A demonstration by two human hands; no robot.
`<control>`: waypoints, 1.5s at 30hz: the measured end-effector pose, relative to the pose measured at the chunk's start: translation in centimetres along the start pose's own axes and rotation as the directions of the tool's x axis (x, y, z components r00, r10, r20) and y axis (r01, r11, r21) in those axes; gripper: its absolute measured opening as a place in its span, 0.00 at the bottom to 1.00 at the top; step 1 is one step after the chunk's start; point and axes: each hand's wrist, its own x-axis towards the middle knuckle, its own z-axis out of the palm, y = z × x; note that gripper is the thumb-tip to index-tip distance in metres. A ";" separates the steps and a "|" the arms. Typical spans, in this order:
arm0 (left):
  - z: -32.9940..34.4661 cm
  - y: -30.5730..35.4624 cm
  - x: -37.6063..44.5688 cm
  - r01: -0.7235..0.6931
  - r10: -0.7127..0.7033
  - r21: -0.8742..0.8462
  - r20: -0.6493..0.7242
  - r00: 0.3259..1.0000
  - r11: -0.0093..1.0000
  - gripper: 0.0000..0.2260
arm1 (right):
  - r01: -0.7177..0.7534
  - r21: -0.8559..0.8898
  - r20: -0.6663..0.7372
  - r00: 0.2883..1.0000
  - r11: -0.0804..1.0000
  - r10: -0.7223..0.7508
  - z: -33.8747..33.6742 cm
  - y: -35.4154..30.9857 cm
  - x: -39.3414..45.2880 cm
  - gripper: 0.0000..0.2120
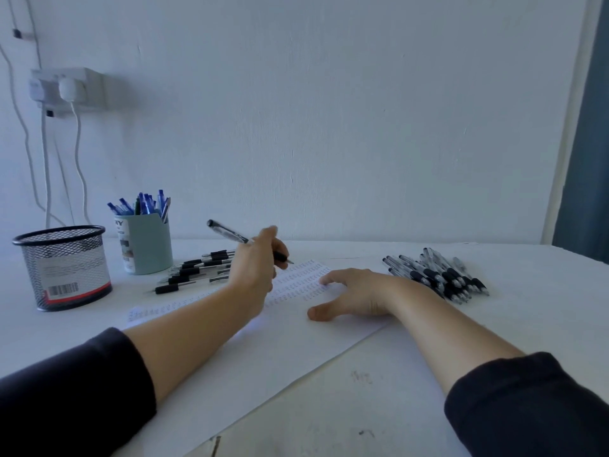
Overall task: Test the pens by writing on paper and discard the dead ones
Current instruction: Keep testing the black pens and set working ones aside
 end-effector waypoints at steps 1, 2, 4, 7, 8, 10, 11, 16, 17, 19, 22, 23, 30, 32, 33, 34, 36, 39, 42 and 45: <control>-0.2 0.1 0.2 -0.004 0.004 -0.007 -0.027 1.000 1.000 0.17 | 0.006 0.012 -0.006 1.000 1.000 -0.006 0.0 0.1 0.0 0.41; -0.5 0.3 0.4 -0.010 0.009 -0.018 -0.052 0.999 1.000 0.14 | 0.016 0.025 -0.014 1.000 1.000 -0.015 0.0 0.3 0.0 0.40; -1.0 0.6 1.0 -0.026 0.022 -0.046 -0.090 0.996 0.999 0.08 | 0.047 0.054 -0.038 0.998 0.997 -0.045 -0.1 0.5 0.0 0.36; -1.7 0.9 1.4 -0.081 0.072 -0.067 -0.128 0.989 0.994 0.02 | 0.079 0.075 -0.113 0.991 0.994 -0.070 0.0 0.7 0.4 0.30; -1.8 1.0 1.4 -0.091 0.079 -0.084 -0.138 0.987 0.992 0.02 | 0.076 0.084 -0.141 0.988 0.994 -0.064 0.0 0.8 0.6 0.28; -1.8 1.0 1.4 -0.089 0.073 -0.121 -0.133 0.988 0.989 0.04 | 0.069 0.090 -0.165 0.985 0.994 -0.053 0.0 0.9 0.9 0.27; -1.8 1.0 1.3 -0.083 0.066 -0.141 -0.123 0.990 0.987 0.06 | 0.065 0.087 -0.165 0.985 0.994 -0.050 0.0 1.0 1.1 0.26; -1.6 1.0 0.8 -0.056 0.044 -0.166 -0.073 0.996 0.985 0.10 | 0.070 0.065 -0.149 0.987 0.995 -0.060 -0.1 1.0 1.2 0.25; -1.6 1.0 0.7 -0.049 0.038 -0.171 -0.070 0.997 0.984 0.10 | 0.070 0.059 -0.146 0.987 0.996 -0.061 -0.1 1.1 1.3 0.24; -1.6 1.0 0.6 -0.039 0.028 -0.174 -0.070 0.997 0.984 0.09 | 0.072 0.053 -0.144 0.988 0.996 -0.064 -0.1 1.1 1.3 0.24; -1.7 1.1 0.5 -0.024 0.010 -0.181 -0.075 0.997 0.983 0.08 | 0.087 0.043 -0.141 0.987 0.995 -0.080 -0.1 1.1 1.3 0.24; -1.7 1.2 0.4 -0.018 0.003 -0.188 -0.078 0.997 0.982 0.08 | 0.090 0.040 -0.140 0.987 0.995 -0.084 -0.1 1.1 1.3 0.24; -1.4 1.3 0.5 0.003 -0.017 -0.135 -0.107 0.994 0.991 0.09 | 0.094 0.075 -0.178 0.981 0.993 -0.080 0.0 1.2 1.5 0.23; -1.3 1.0 0.7 0.010 -0.018 -0.116 -0.074 0.997 0.993 0.09 | 0.105 0.087 -0.205 0.975 0.991 -0.086 0.0 1.2 1.5 0.22; -1.3 0.8 0.8 0.009 -0.016 -0.109 -0.058 0.998 0.994 0.09 | 0.120 0.094 -0.224 0.970 0.988 -0.096 0.0 1.0 1.3 0.21; -1.2 0.6 0.9 0.006 -0.011 -0.095 -0.048 0.999 0.996 0.09 | 0.142 0.114 -0.246 0.963 0.983 -0.111 -0.1 0.7 1.1 0.21; -1.0 0.1 1.0 -0.011 0.010 -0.070 -0.010 1.000 0.998 0.09 | 0.204 0.194 -0.303 0.943 0.960 -0.139 -0.2 0.0 0.6 0.23; -0.4 -0.2 0.6 -0.035 0.039 -0.092 0.050 0.998 0.995 0.02 | 0.301 0.333 -0.367 0.914 0.894 -0.171 -0.4 -1.3 -0.2 0.21; -0.1 -0.4 0.3 -0.028 0.040 -0.147 0.073 0.997 0.989 0.09 | 0.355 0.388 -0.393 0.899 0.851 -0.196 -0.5 -2.3 -0.6 0.15; 0.2 -0.3 0.1 -0.026 0.046 -0.169 0.115 0.992 0.985 0.11 | 0.377 0.331 -0.391 0.889 0.865 -0.238 -0.4 -2.6 -0.7 0.08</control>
